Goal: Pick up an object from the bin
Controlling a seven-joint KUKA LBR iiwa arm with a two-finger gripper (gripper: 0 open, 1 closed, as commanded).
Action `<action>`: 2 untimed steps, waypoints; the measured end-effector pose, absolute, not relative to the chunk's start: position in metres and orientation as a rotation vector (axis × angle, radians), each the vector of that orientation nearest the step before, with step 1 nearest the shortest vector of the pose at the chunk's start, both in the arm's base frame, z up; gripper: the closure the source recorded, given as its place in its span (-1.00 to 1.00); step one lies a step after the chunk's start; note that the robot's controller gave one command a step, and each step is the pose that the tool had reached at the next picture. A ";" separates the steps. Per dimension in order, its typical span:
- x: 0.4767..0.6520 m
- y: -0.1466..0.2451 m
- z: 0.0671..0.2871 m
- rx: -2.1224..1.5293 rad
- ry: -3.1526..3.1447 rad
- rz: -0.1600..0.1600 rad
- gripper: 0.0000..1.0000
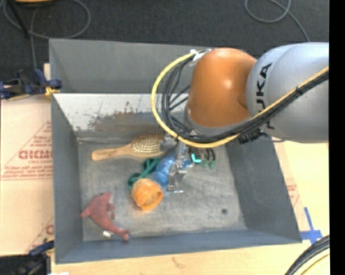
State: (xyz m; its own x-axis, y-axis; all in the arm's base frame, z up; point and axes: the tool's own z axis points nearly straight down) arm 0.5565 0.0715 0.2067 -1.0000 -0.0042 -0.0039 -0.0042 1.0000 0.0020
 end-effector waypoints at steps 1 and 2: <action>0.556 0.071 0.207 -0.005 3.138 0.003 -1.00; 0.542 0.081 0.156 -0.104 3.132 -0.001 -1.00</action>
Offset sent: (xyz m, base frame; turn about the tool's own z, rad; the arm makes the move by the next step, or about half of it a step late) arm -0.0423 0.0297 -0.1367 -0.1747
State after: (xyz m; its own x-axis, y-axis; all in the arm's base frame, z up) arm 0.5419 0.0812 0.1564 -0.9978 -0.0663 -0.0081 -0.0662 0.9978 -0.0008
